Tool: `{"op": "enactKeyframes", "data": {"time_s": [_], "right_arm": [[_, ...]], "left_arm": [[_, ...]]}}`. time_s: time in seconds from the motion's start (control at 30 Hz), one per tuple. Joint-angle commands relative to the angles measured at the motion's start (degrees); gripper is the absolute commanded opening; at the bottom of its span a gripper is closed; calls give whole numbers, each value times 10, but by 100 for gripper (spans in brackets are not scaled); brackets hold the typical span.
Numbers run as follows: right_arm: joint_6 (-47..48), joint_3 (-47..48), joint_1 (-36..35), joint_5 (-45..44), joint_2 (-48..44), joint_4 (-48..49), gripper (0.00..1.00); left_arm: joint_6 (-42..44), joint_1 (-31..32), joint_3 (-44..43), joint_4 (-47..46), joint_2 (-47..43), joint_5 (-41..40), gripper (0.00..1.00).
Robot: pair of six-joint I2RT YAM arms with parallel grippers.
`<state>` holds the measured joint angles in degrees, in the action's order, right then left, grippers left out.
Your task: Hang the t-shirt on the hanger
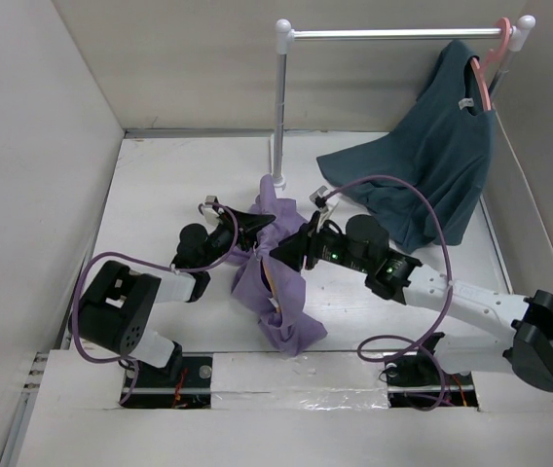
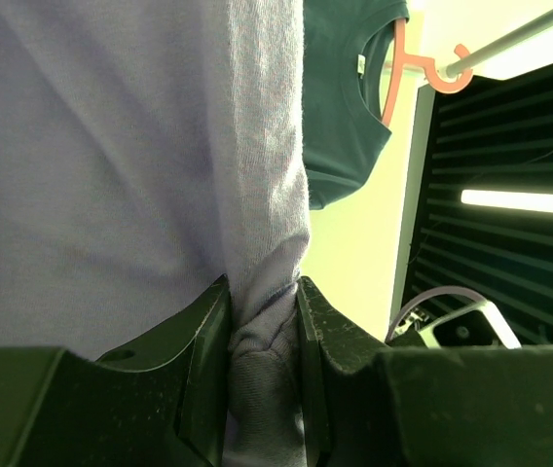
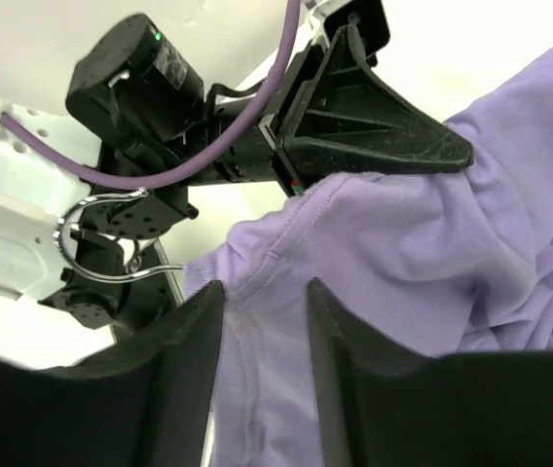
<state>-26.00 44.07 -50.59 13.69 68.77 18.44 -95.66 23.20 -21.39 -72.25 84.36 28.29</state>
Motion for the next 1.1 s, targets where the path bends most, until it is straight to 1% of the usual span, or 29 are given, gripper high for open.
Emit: {"op": "enactKeyframes", "data": {"time_s": [0.0, 0.07, 0.1, 0.13, 0.2, 0.3, 0.33, 0.37, 0.4, 0.43, 0.5, 0.53, 0.73, 0.83, 0.93, 1.07], "right_arm": [[-5, 15, 8, 45, 14, 42, 57], [-7, 16, 8, 53, 14, 36, 64], [-14, 11, 8, 57, 14, 41, 66], [-20, 6, 8, 63, 15, 57, 68], [-26, 2, 8, 73, 15, 57, 68], [-33, -5, 8, 61, 15, 63, 49], [-38, -7, 8, 59, 15, 74, 33], [-39, -4, 8, 60, 21, 74, 28], [-38, 0, 8, 61, 24, 71, 24], [-37, 11, 8, 61, 26, 65, 11], [-41, 18, 14, 53, 33, 69, 2], [-41, 24, 21, 53, 36, 68, 0], [-61, 87, 68, 48, 35, 53, 0], [-56, 129, 82, 43, 41, 26, 0], [-56, 165, 101, 27, 65, 6, 0], [-52, 175, 107, 28, 117, 2, 0]], "left_arm": [[-5, 4, -1, -249, -29, 18, 0], [-4, 4, -2, -245, -28, 20, 0], [-6, 4, -3, -247, -27, 20, 0], [-6, 4, -3, -252, -25, 19, 0], [-7, 4, -3, -254, -20, 19, 0], [-15, 4, -3, -271, -12, 22, 0], [-17, 4, -3, -277, -12, 23, 0], [-16, 4, -1, -277, -15, 22, 0], [-14, 4, -1, -273, -16, 22, 0], [-9, 4, -1, -264, -18, 23, 0], [-8, 4, 2, -263, -24, 26, 0], [-4, 4, 4, -261, -26, 26, 0], [17, 4, 11, -238, -38, 36, 0], [25, 4, 11, -225, -39, 41, 0], [11, 4, 12, -248, -36, 48, 0], [-1, 4, 7, -254, -38, 62, 0]]}}
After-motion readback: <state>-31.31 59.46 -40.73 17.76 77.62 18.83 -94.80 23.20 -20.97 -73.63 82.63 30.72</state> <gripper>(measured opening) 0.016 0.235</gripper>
